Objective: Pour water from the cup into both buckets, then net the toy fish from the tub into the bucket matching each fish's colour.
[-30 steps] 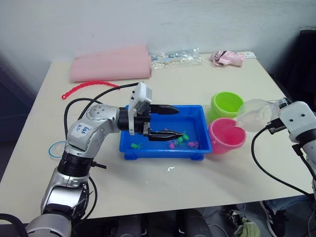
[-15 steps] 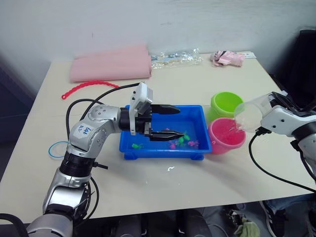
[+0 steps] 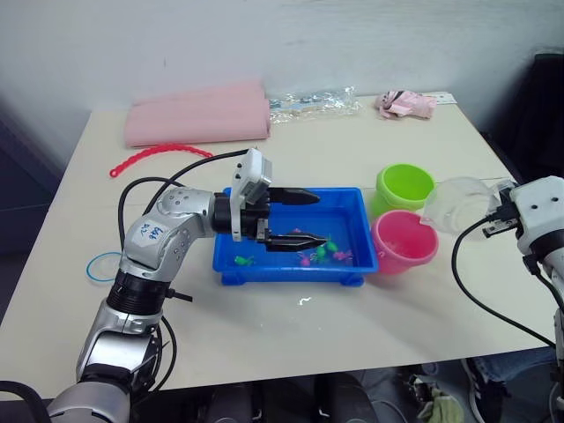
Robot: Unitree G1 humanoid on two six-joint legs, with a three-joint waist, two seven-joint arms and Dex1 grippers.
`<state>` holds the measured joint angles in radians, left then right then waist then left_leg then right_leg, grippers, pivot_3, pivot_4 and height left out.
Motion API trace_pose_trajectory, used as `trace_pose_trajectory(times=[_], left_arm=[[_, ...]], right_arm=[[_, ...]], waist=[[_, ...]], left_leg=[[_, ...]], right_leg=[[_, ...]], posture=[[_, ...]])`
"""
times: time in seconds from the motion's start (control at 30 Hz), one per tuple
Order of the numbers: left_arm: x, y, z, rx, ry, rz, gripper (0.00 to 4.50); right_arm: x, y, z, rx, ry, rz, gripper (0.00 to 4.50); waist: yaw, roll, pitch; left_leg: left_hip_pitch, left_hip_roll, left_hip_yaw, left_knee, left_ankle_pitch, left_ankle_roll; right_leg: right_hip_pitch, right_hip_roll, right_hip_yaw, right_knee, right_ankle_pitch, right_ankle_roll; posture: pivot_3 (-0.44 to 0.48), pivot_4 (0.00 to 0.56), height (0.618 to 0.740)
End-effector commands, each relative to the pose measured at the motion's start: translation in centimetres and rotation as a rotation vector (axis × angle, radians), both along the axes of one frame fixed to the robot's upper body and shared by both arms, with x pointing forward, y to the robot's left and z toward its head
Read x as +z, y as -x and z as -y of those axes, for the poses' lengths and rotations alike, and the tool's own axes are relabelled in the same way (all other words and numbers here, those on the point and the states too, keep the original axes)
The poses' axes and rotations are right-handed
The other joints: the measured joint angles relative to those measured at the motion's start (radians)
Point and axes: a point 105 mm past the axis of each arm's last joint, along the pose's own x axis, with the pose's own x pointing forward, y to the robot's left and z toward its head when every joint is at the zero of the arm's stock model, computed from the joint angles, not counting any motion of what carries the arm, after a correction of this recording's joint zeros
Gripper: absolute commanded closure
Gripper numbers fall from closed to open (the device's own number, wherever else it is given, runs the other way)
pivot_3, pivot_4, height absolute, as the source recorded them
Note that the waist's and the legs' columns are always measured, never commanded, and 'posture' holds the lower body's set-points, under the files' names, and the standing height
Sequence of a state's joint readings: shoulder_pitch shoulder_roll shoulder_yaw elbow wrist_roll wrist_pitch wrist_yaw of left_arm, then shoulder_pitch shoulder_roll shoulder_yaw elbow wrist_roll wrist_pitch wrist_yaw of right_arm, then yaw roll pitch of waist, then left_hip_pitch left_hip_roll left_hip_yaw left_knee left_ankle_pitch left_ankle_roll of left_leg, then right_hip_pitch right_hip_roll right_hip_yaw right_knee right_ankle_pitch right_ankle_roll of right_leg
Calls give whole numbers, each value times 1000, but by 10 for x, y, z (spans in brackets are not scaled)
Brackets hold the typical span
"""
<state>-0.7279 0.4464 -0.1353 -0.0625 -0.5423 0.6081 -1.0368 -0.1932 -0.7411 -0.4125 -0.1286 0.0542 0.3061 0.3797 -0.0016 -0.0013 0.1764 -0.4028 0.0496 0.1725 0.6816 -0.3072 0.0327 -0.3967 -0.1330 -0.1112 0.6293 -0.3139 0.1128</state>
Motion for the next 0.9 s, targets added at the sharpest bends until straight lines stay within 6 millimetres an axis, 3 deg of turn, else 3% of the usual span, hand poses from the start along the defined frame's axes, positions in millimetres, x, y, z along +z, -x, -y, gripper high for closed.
trace_pose_trajectory(times=[0.03,0.2,0.47,0.6,0.77,0.9], left_arm=[[20,-5,2,27,76,53,0],[30,-11,7,65,124,52,0],[29,-30,16,175,100,73,0],[31,-31,19,175,112,77,0],[29,-28,20,171,116,75,0],[27,-22,22,155,113,70,0]], right_arm=[[38,-2,9,-42,-11,94,4329],[57,-16,17,-106,26,130,4329],[69,-52,14,-178,180,148,4329],[69,-70,-2,-158,413,147,4329],[66,-78,-10,-149,599,151,4329],[69,-81,-25,-105,908,187,4329]], waist=[[0,0,0],[0,0,0],[-3,0,0],[-4,0,0],[-2,0,0],[-5,0,0]], left_leg=[[0,0,0,0,0,0],[0,0,0,0,0,0],[0,0,0,-1,0,0],[-1,0,1,-1,0,0],[-1,0,1,-2,0,0],[-2,0,2,-2,0,0]], right_leg=[[0,0,0,0,0,0],[0,-1,0,0,0,0],[0,0,0,4,0,0],[-1,0,0,4,0,0],[-2,0,0,3,0,0],[-2,-1,0,2,0,0]], posture=[[0,150,738],[0,150,738],[0,150,738],[0,150,738],[0,150,738],[0,150,738]])
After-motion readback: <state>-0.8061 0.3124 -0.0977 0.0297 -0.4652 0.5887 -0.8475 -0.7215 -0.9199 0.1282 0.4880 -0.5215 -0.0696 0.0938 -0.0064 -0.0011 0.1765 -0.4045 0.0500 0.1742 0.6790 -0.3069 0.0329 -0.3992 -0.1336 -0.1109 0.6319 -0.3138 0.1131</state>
